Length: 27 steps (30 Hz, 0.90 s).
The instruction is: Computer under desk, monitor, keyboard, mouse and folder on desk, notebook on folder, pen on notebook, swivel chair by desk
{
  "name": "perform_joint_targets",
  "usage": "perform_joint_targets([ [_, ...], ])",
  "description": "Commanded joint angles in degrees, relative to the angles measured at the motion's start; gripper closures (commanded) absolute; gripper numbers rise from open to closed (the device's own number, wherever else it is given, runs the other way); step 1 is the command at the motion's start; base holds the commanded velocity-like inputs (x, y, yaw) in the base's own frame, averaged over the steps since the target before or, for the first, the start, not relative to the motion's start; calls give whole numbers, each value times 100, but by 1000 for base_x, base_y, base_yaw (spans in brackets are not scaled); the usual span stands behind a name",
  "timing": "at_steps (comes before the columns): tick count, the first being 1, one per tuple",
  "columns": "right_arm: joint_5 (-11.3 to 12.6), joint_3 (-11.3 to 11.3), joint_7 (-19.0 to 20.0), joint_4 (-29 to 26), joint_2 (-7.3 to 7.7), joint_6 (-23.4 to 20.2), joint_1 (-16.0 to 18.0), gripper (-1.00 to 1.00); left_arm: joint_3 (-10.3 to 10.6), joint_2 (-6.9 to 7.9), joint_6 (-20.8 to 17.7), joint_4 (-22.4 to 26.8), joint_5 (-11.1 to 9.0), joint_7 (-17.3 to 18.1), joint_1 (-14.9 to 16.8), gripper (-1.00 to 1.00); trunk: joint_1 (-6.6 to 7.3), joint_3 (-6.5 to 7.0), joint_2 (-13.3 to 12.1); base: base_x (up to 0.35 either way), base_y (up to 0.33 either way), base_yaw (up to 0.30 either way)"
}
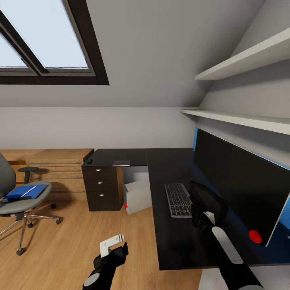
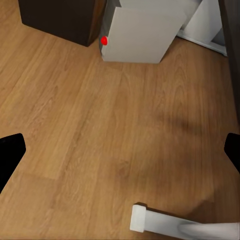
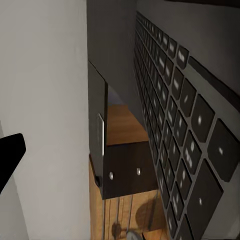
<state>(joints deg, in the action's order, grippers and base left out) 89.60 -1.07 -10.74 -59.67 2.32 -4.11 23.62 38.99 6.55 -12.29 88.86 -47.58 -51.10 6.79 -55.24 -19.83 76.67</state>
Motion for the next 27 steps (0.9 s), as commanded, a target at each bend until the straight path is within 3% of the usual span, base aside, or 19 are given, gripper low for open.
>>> perform_joint_targets([
  [1, 31, -8, -33, -10, 5, -2, 2, -100, 11, 4, -28, 8, -15, -38, 8, -100, 0, -7, 4, 0, -31, 0],
  [14, 31, -8, -33, -10, 5, -2, 2, -100, 12, 4, -27, 8, -15, -40, 8, -100, 0, -7, 4, -9, -5, 0],
  [27, 31, -7, -33, -8, 5, -2, 2, -100, 7, 4, -27, 8, -15, -40, 7, -100, 0, -7, 4, -297, 0, 0],
])
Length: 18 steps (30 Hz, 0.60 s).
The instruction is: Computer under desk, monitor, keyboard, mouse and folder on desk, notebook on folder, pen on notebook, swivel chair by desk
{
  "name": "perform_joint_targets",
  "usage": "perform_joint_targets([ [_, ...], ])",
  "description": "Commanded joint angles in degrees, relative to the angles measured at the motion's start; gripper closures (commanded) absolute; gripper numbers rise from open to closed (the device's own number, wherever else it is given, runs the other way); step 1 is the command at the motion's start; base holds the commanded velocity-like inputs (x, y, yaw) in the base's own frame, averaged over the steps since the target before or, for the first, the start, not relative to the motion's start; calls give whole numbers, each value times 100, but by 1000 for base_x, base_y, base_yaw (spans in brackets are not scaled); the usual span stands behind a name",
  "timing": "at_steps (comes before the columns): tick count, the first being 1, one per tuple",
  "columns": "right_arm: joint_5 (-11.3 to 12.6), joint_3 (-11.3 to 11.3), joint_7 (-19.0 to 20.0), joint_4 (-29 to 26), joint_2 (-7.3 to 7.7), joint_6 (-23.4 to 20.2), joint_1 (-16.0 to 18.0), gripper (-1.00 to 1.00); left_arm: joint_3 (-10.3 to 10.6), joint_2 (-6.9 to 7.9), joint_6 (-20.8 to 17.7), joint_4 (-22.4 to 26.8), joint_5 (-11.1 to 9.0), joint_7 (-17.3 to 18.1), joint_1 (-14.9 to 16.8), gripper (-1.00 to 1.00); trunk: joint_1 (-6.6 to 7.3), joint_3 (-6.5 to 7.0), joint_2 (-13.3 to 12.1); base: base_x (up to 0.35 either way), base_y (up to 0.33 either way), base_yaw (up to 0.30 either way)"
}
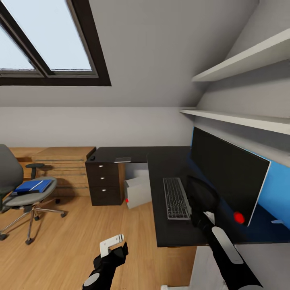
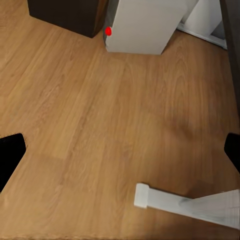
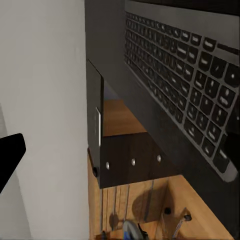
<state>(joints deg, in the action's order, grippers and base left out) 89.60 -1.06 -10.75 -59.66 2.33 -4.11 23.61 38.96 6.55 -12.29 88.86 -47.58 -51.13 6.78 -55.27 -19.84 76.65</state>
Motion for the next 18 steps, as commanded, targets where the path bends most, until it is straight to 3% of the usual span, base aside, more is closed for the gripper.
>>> perform_joint_targets([
  [1, 31, -9, -33, -8, 5, -2, 3, -100, 9, 6, -28, 9, -15, -38, 7, -100, 3, -7, 5, -331, 0, 0],
  [18, 31, -19, -33, -2, -2, -2, 3, -100, -39, 13, -28, 9, -18, -38, 7, -100, 3, -7, 5, -332, 0, 0],
])
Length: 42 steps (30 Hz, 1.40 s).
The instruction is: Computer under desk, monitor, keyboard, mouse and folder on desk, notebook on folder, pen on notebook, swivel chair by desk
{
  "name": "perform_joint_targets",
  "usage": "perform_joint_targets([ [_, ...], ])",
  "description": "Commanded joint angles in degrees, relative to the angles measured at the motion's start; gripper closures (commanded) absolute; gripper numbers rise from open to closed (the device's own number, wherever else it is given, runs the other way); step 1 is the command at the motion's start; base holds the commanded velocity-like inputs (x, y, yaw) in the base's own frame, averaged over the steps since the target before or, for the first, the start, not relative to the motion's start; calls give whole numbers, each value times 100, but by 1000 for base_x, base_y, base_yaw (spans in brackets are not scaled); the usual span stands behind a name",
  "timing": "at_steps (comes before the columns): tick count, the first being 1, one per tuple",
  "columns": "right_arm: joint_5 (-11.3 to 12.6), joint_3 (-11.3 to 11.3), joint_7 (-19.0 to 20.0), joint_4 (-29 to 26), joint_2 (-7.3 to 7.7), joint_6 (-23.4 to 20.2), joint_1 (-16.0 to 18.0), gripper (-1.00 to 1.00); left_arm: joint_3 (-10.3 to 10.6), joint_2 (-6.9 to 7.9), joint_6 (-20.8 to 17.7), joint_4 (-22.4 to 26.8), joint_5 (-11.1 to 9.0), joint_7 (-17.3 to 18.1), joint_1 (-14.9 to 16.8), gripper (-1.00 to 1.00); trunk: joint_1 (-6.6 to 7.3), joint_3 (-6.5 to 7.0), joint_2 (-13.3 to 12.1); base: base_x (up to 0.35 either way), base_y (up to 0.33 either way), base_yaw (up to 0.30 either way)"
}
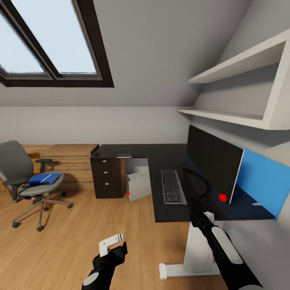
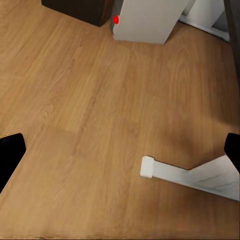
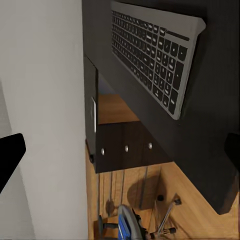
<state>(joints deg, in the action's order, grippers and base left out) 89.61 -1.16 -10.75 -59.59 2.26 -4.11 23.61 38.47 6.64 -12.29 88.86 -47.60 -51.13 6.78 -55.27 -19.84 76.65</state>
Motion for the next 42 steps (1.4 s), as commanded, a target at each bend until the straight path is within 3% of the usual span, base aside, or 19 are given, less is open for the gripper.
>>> perform_joint_targets([
  [1, 30, -11, -33, -9, 4, -2, 3, -100, 1, 4, -28, 9, -20, -38, 7, -100, 3, -7, 5, -332, 0, 0],
  [6, 30, -123, -33, -9, 3, 7, 3, -100, -78, 10, -28, -3, -37, -36, 7, -100, 3, -7, 5, -332, 0, 0],
  [9, 26, -372, -33, -9, 3, 30, 3, -100, -239, 10, -22, -210, -43, -26, 7, -100, 3, -7, 5, -332, 0, 0],
  [11, 19, -562, -33, -9, 3, 40, 3, -100, -370, 2, -21, -448, -38, -20, 7, -100, 3, -7, 5, -332, 0, 0],
  [13, -4, -900, -33, -4, 4, 51, 3, -100, -497, 8, -15, -914, -37, -14, 7, -100, 3, -7, 5, -332, 0, 0],
  [16, -43, -1127, -33, 53, 3, 57, 3, -100, -538, 23, -9, -1430, -29, -5, 7, -100, 3, -7, 5, -319, 0, 0],
  [17, -86, -1315, -33, 130, -5, 58, 3, -100, -535, 23, -5, -1803, -28, 2, 7, -100, 3, -7, 5, -132, 0, 0],
  [21, -185, -1767, -38, 367, -8, 95, 3, -100, -508, 19, -2, -2211, -49, 1, 7, -100, 3, -7, 5, -56, 0, 0],
  [23, -279, -1865, -35, 629, -9, 178, 3, -100, -504, 20, -2, -2359, -55, 4, 7, -100, 25, 11, -35, -18, 0, 0],
  [26, -579, -1958, -34, 1057, -26, 387, 3, -100, -492, 9, -2, -2641, -58, 16, 7, -100, 91, 65, -156, -7, 0, 0],
  [27, -810, -2027, -33, 1288, -36, 527, 3, -100, -473, 1, -2, -2800, -54, 42, 7, -100, 113, 83, -196, -4, 0, 0],
  [28, -1237, -2181, -33, 1650, -82, 749, 3, -100, -425, -10, 8, -3017, -52, 133, 7, -100, 135, 101, -236, -2, 0, 0],
  [29, -1396, -2245, -33, 1774, -111, 825, 3, -100, -411, -13, 22, -3082, -53, 178, 7, -100, 157, 118, -276, -2, 0, 0],
  [32, -2237, -2565, -33, 2428, -298, 1279, 3, -100, -376, -19, 252, -3406, -60, 482, 7, -100, 223, 172, -396, 0, 0, 0],
  [37, -3156, -2754, -19, 3522, -426, 2195, 3, -100, -345, -30, 827, -4078, -60, 952, 7, -100, 333, 262, -597, 0, 0, 0],
  [39, -3467, -2801, -6, 4110, -458, 2625, 3, -100, -332, -69, 1274, -4871, -35, 1563, 7, -100, 377, 298, -677, 0, 0, 0],
  [42, -3691, -2815, -6, 4626, -502, 2852, 3, -100, -348, -131, 1484, -5277, -29, 2122, 7, -100, 443, 352, -797, 0, 0, 0],
])
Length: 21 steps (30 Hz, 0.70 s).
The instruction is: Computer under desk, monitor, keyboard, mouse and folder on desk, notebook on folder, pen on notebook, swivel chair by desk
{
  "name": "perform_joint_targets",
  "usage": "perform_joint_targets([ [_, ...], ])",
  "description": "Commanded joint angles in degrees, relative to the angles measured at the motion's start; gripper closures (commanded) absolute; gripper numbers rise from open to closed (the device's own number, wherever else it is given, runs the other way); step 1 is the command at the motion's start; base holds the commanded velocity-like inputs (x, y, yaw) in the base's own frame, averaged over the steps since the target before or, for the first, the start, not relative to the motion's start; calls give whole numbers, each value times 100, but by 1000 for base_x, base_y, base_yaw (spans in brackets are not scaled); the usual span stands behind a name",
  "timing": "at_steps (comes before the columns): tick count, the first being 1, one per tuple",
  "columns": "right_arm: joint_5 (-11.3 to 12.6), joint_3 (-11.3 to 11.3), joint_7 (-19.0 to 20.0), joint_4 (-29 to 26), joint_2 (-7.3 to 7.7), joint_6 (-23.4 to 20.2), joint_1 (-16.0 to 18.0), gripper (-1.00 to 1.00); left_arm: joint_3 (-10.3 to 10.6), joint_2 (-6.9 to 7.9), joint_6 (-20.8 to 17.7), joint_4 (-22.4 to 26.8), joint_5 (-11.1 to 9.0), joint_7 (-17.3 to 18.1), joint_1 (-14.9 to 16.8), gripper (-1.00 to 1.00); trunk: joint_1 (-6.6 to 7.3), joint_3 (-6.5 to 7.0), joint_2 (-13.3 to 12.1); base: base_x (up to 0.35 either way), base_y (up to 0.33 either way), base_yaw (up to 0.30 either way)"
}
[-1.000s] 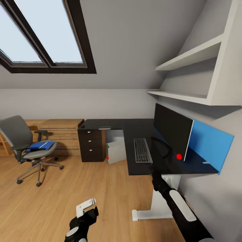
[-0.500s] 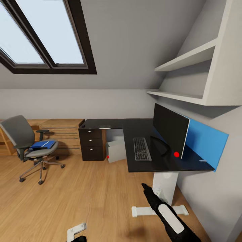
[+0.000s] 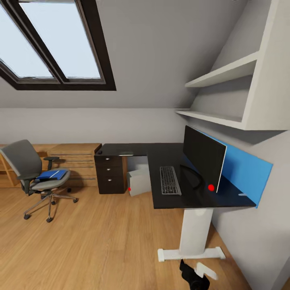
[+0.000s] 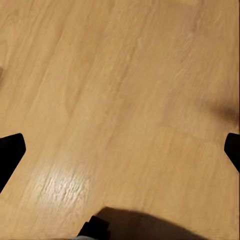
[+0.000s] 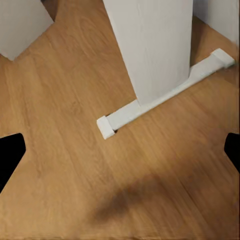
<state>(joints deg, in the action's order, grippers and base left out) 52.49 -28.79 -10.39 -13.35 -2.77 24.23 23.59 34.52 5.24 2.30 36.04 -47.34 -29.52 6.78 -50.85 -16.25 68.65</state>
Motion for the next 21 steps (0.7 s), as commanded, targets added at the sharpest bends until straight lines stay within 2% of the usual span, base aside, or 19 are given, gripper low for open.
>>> perform_joint_targets([
  [1, -49, -57, -41, 210, -17, 82, 6, -100, 41, -11, 76, -114, -62, 153, 8, -100, 22, 12, -36, 0, 0, 0],
  [4, -127, -71, -42, 443, -86, 150, 6, -100, 34, -43, 116, -306, -69, 367, 8, -100, 88, 65, -157, 0, 0, 0],
  [7, -276, -76, -46, 602, -356, 193, 6, -100, 30, -128, 132, -558, -72, 511, 8, -100, 154, 119, -277, 0, 0, 0],
  [9, -393, -80, -48, 676, -438, 230, 6, -100, 30, -186, 139, -710, -65, 611, 8, -100, 198, 155, -357, 0, 0, 0],
  [13, -514, -95, -50, 766, -497, 340, 6, -100, 29, -225, 151, -875, -66, 820, 1, -100, 286, 227, -518, 0, 0, 0],
  [21, -549, -121, -37, 872, -509, 379, 6, -100, 29, -234, 158, -920, -66, 883, -1, -100, 461, 371, -839, 0, 0, 0],
])
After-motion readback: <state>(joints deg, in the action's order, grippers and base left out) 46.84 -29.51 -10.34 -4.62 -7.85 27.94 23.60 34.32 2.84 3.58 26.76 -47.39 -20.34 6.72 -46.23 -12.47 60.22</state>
